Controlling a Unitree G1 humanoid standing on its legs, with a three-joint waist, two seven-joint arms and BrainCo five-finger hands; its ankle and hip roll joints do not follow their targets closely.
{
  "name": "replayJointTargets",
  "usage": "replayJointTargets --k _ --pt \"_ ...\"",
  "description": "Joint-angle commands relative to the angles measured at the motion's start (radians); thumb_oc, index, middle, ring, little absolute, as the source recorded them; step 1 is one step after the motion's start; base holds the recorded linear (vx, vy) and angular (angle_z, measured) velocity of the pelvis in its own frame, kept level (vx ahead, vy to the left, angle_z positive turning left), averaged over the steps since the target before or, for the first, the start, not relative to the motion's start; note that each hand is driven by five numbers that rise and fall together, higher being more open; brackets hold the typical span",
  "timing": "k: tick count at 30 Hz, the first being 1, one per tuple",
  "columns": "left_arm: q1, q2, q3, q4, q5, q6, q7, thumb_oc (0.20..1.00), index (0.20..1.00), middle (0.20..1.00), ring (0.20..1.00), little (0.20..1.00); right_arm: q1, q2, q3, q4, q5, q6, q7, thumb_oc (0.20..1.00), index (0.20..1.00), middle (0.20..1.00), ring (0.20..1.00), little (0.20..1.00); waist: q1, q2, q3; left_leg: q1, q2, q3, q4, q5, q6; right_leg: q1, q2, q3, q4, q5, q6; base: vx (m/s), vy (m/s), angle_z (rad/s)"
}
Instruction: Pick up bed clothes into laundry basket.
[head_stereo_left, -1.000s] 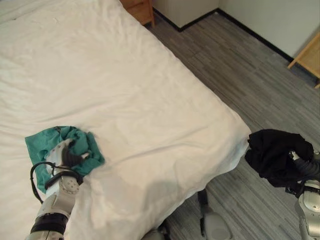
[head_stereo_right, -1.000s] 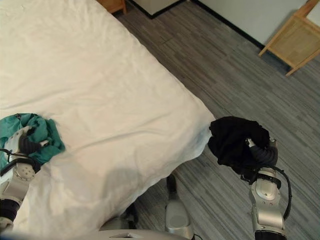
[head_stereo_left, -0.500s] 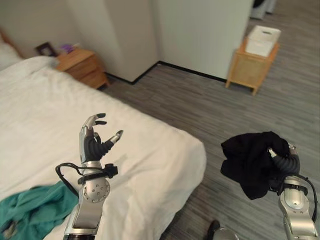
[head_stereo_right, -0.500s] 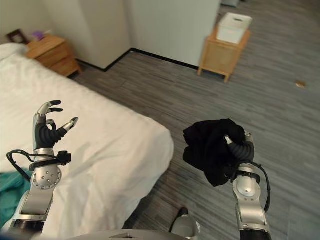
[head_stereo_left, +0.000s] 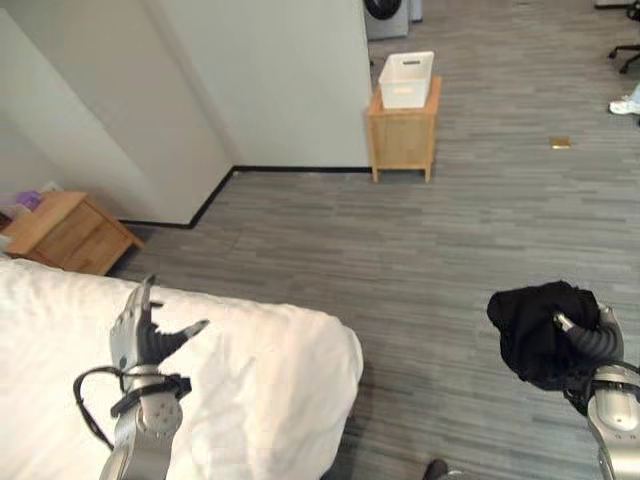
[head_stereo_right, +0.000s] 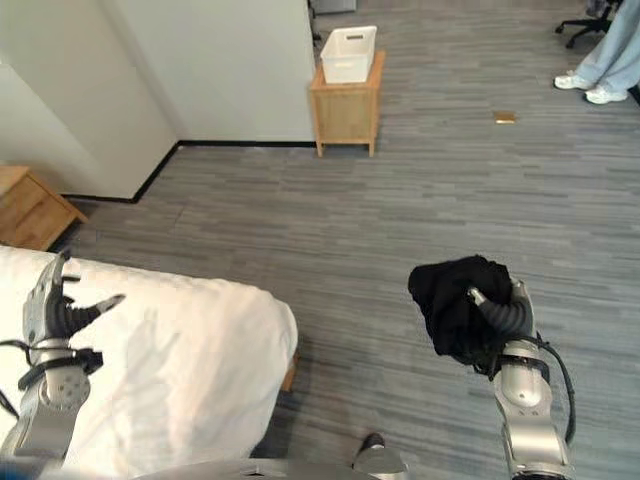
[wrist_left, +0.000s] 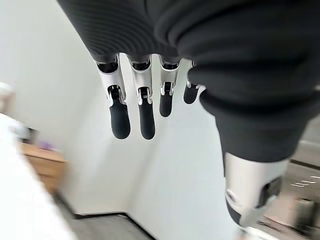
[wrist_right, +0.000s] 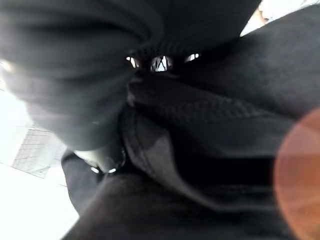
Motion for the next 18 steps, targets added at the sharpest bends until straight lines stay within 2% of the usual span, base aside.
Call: replayJointTargets --k 1,2,3,4,5,6,7,8,9,10,11,12,13,15,17,18 --pt "-0.014 0.082 0.127 -0.068 -0.004 0.008 0.050 1.000 1.000 1.000 1.000 1.000 -0.091 -0.006 -0.024 -0.088 0.002 -0.066 0.010 0.200 0.200 0.200 0.200 0.200 0.055 -0.045 0.003 0.069 -0.004 -0.061 -0.028 0.107 -0.045 0.071 -0.169 0.010 0.042 0.020 0.098 -0.03 0.033 0.62" --pt "-0.009 0.092 0.136 -0.065 -0.005 0.014 0.057 1.000 1.000 1.000 1.000 1.000 -0.092 -0.004 -0.016 -0.103 -0.008 -0.066 0.017 0.200 0.200 0.200 0.200 0.200 0.056 -0.051 0.010 0.059 -0.017 -0.087 -0.038 0.078 -0.026 0.053 -0.186 0.013 0.113 -0.011 0.094 -0.06 0.025 0.70" --pt "-0.016 0.104 0.132 -0.060 -0.011 0.021 0.066 1.000 1.000 1.000 1.000 1.000 -0.095 -0.006 -0.007 -0.116 -0.019 -0.067 0.019 0.200 0.200 0.200 0.200 0.200 0.053 -0.054 0.022 0.048 -0.020 -0.113 -0.041 0.053 -0.016 0.028 -0.198 0.048 0.182 -0.033 0.095 -0.07 -0.007 0.73" --pt "-0.033 0.122 0.118 -0.056 -0.017 0.023 0.081 1.000 1.000 1.000 1.000 1.000 -0.104 -0.009 0.005 -0.129 -0.033 -0.071 0.017 0.200 0.200 0.200 0.200 0.200 0.030 -0.065 0.041 0.022 -0.028 -0.177 -0.041 0.033 0.003 -0.023 -0.213 0.170 0.289 -0.068 0.113 -0.15 -0.085 1.31" --pt "-0.055 0.136 0.096 -0.053 -0.025 0.021 0.093 1.000 1.000 1.000 1.000 1.000 -0.115 -0.009 0.014 -0.138 -0.037 -0.071 0.017 0.200 0.200 0.200 0.200 0.200 0.007 -0.077 0.057 -0.013 -0.032 -0.210 -0.027 0.037 0.031 -0.075 -0.191 0.314 0.349 -0.085 0.115 -0.16 -0.128 1.98" --pt "-0.075 0.153 0.081 -0.042 -0.025 0.021 0.106 1.000 1.000 1.000 1.000 1.000 -0.125 -0.016 0.019 -0.141 -0.042 -0.071 0.011 0.200 0.200 0.200 0.200 0.200 -0.011 -0.083 0.068 -0.043 -0.043 -0.274 -0.008 0.028 0.045 -0.080 -0.138 0.485 0.346 -0.123 0.111 -0.24 -0.200 2.88" --pt "-0.087 0.173 0.084 -0.039 -0.005 0.024 0.116 1.000 1.000 1.000 1.000 1.000 -0.144 -0.016 0.036 -0.136 -0.046 -0.078 0.005 0.200 0.200 0.200 0.200 0.200 -0.008 -0.093 0.074 -0.102 -0.059 -0.338 0.014 0.011 0.051 -0.038 -0.088 0.649 0.267 -0.180 0.078 -0.16 -0.155 2.57" --pt "-0.086 0.174 0.087 -0.041 -0.004 0.025 0.116 1.000 1.000 1.000 1.000 1.000 -0.146 -0.015 0.037 -0.135 -0.046 -0.079 0.005 0.200 0.200 0.200 0.200 0.200 -0.009 -0.092 0.074 -0.105 -0.056 -0.339 0.016 0.015 0.051 -0.036 -0.085 0.648 0.259 -0.172 0.077 -0.15 -0.105 2.52" --pt "-0.068 0.169 0.112 -0.036 0.003 0.029 0.125 1.000 1.000 1.000 1.000 1.000 -0.160 -0.013 0.060 -0.131 -0.042 -0.080 0.012 0.200 0.200 0.200 0.200 0.200 0.012 -0.088 0.068 -0.104 -0.060 -0.343 0.004 0.012 0.041 -0.019 -0.110 0.608 0.224 -0.177 0.080 -0.09 -0.010 1.75" --pt "-0.047 0.156 0.143 -0.034 0.015 0.038 0.134 1.000 1.000 1.000 1.000 1.000 -0.194 -0.018 0.087 -0.124 -0.056 -0.078 0.016 0.200 0.200 0.200 0.200 0.200 0.026 -0.077 0.059 -0.105 -0.058 -0.340 -0.025 0.035 0.030 0.002 -0.142 0.573 0.180 -0.155 0.103 -0.14 -0.061 1.15" --pt "-0.034 0.173 0.166 -0.010 0.044 0.068 0.129 1.000 1.000 1.000 1.000 1.000 -0.203 -0.014 0.107 -0.114 -0.057 -0.075 0.031 0.200 0.200 0.200 0.200 0.200 0.046 -0.074 0.053 -0.121 -0.044 -0.344 -0.043 0.079 0.016 0.022 -0.135 0.571 0.140 -0.153 0.091 -0.18 -0.083 0.23" --pt "-0.029 0.182 0.170 -0.012 0.053 0.080 0.110 1.000 1.000 1.000 1.000 1.000 -0.198 -0.021 0.119 -0.120 -0.060 -0.070 0.046 0.200 0.200 0.200 0.200 0.200 0.046 -0.068 0.047 -0.147 -0.025 -0.333 -0.050 0.115 -0.007 0.027 -0.126 0.542 0.110 -0.134 0.091 -0.17 -0.058 0.00" --pt "-0.034 0.192 0.171 -0.003 0.063 0.086 0.113 1.000 1.000 1.000 1.000 1.000 -0.198 -0.030 0.130 -0.118 -0.064 -0.070 0.050 0.200 0.200 0.200 0.200 0.200 0.055 -0.064 0.050 -0.163 -0.014 -0.299 -0.045 0.145 -0.016 0.033 -0.129 0.512 0.108 -0.130 0.089 -0.20 -0.018 0.37" --pt "-0.069 0.217 0.146 -0.018 0.116 0.100 0.070 1.000 1.000 1.000 1.000 1.000 -0.165 -0.022 0.131 -0.131 -0.061 -0.066 0.073 0.200 0.200 0.200 0.200 0.200 0.006 -0.072 0.040 -0.112 -0.009 -0.156 -0.040 0.094 -0.005 0.054 -0.143 0.394 0.090 -0.131 0.094 -0.18 -0.013 1.87" --pt "-0.069 0.219 0.143 -0.017 0.118 0.100 0.068 1.000 1.000 1.000 1.000 1.000 -0.161 -0.021 0.128 -0.133 -0.061 -0.066 0.074 0.200 0.200 0.200 0.200 0.200 0.003 -0.075 0.041 -0.110 -0.012 -0.160 -0.040 0.091 -0.006 0.063 -0.145 0.388 0.086 -0.132 0.096 -0.05 0.044 1.92" --pt "-0.120 0.258 0.103 0.040 0.171 0.134 0.049 1.000 1.000 1.000 1.000 1.000 -0.128 -0.006 0.131 -0.123 -0.056 -0.058 0.093 0.200 0.200 0.200 0.200 0.200 -0.032 -0.067 0.019 -0.108 -0.027 -0.112 -0.009 0.087 -0.001 0.094 -0.142 0.346 0.052 -0.114 0.093 0.00 0.097 1.16"
